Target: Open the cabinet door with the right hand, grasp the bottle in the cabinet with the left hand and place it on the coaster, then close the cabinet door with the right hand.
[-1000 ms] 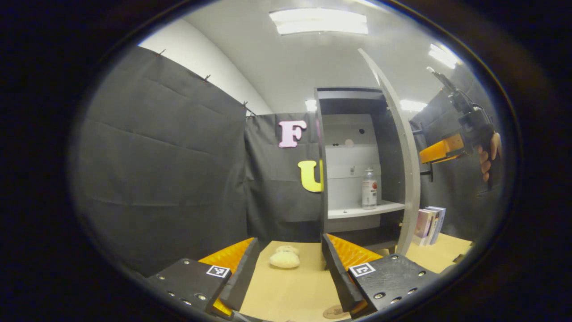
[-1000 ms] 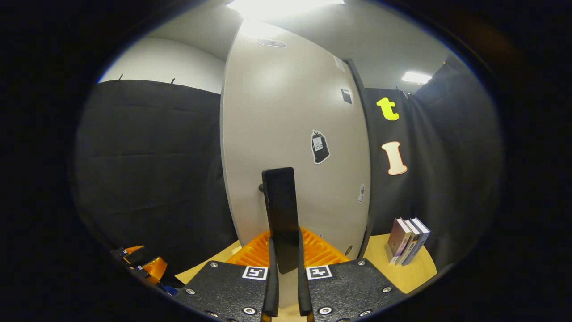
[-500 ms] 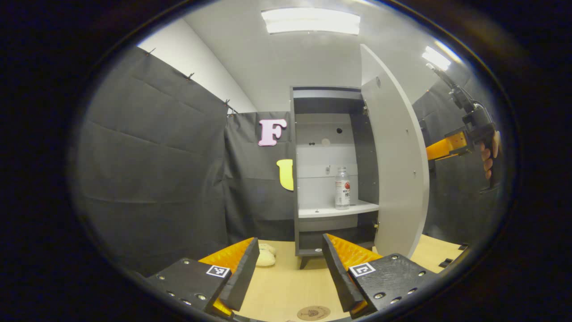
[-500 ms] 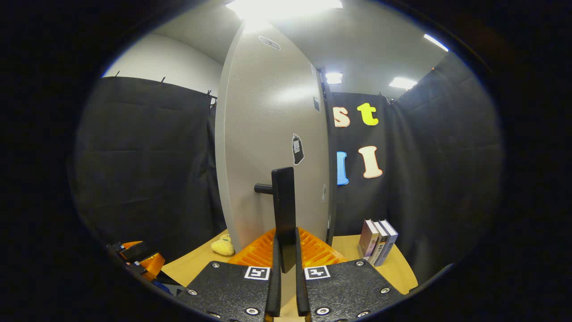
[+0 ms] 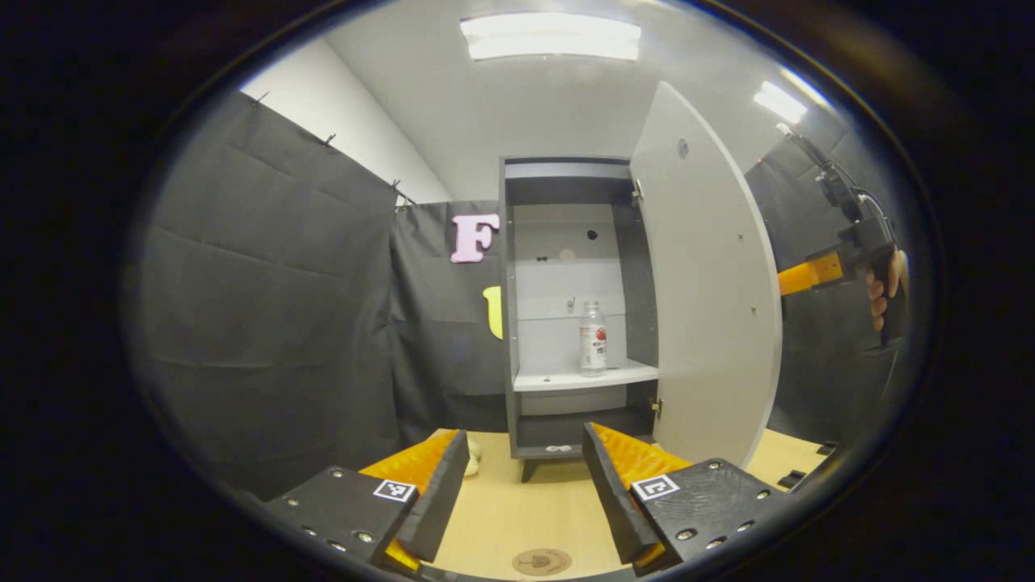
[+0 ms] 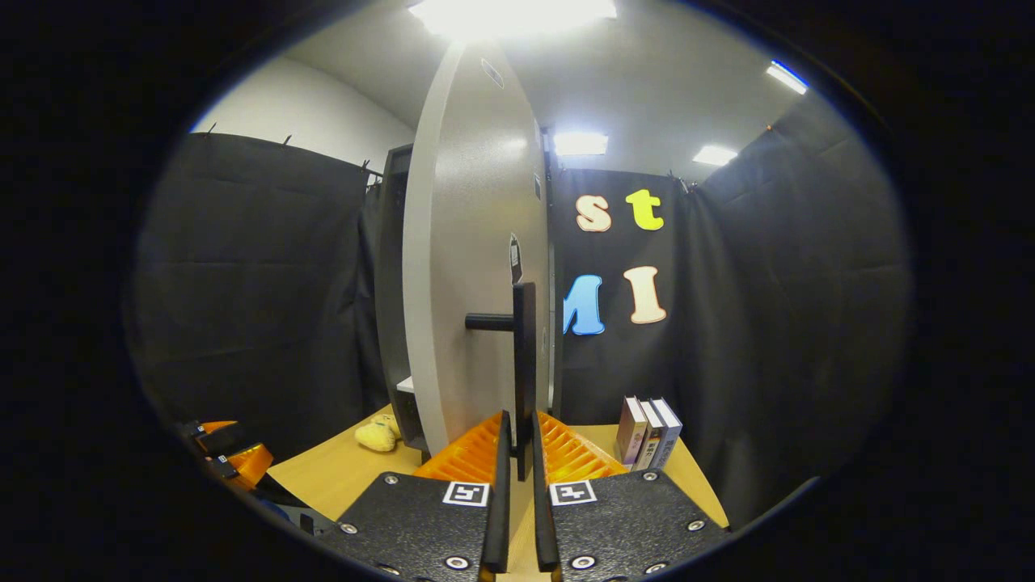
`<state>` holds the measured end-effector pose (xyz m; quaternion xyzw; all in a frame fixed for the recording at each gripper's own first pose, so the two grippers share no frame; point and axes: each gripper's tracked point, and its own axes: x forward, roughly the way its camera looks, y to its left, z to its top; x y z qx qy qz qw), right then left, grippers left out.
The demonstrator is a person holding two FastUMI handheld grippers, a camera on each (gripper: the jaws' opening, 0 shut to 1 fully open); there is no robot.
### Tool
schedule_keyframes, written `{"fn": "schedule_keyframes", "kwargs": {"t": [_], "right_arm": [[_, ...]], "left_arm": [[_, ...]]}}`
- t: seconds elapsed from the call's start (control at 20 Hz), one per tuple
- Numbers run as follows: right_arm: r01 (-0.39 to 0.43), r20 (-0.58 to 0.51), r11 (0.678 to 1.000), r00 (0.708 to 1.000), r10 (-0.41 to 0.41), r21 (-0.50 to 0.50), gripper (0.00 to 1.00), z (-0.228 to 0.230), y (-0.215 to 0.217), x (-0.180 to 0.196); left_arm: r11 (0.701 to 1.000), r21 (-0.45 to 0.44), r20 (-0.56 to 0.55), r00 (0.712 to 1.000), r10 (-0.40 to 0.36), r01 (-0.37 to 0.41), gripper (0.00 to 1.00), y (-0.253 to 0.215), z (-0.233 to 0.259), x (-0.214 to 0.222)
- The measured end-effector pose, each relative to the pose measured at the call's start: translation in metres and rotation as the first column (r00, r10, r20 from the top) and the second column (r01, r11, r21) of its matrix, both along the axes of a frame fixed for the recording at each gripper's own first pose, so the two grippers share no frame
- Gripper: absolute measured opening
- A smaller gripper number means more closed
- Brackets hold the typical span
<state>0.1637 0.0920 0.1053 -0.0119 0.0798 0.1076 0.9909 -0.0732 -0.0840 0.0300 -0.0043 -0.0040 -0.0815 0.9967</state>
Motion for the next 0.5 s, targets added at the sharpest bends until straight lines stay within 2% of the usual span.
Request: {"fn": "schedule_keyframes", "kwargs": {"t": [0.05,0.1,0.2,0.25,0.3,0.35,0.45,0.5], "right_arm": [[0.008,0.009,1.000,1.000,-0.008,-0.006,0.13,0.000,-0.005,0.000],[0.020,0.015,1.000,1.000,-0.020,-0.009,0.13,0.001,-0.011,-0.001],[0.050,0.023,0.999,0.998,-0.050,-0.001,0.13,0.000,-0.026,-0.004],[0.067,0.026,0.998,0.997,-0.067,0.009,0.13,0.001,-0.035,-0.007],[0.073,0.026,0.997,0.997,-0.074,0.024,0.13,0.000,-0.043,-0.011],[0.063,0.017,0.997,0.998,-0.064,0.048,0.13,-0.002,-0.046,-0.014],[0.077,0.018,0.995,0.997,-0.078,0.059,0.13,-0.006,-0.063,-0.016],[0.092,0.024,0.994,0.995,-0.094,0.053,0.13,-0.005,-0.072,-0.018]], "left_arm": [[1.000,-0.002,-0.003,1.000,-0.003,0.003,0.81,-0.005,0.001,-0.002],[1.000,-0.004,-0.006,1.000,-0.007,0.007,0.87,-0.009,0.002,-0.003],[1.000,-0.005,-0.009,1.000,-0.013,0.013,0.87,-0.018,0.005,-0.003],[1.000,-0.005,-0.008,1.000,-0.017,0.017,0.81,-0.022,0.007,-0.002],[1.000,-0.006,-0.006,1.000,-0.021,0.021,0.81,-0.026,0.010,-0.001],[1.000,-0.007,-0.005,1.000,-0.027,0.027,0.87,-0.031,0.013,0.002],[0.999,-0.009,-0.006,0.999,-0.042,0.042,0.87,-0.042,0.019,0.013],[0.999,-0.012,-0.006,0.999,-0.050,0.050,0.81,-0.047,0.024,0.018]]}}
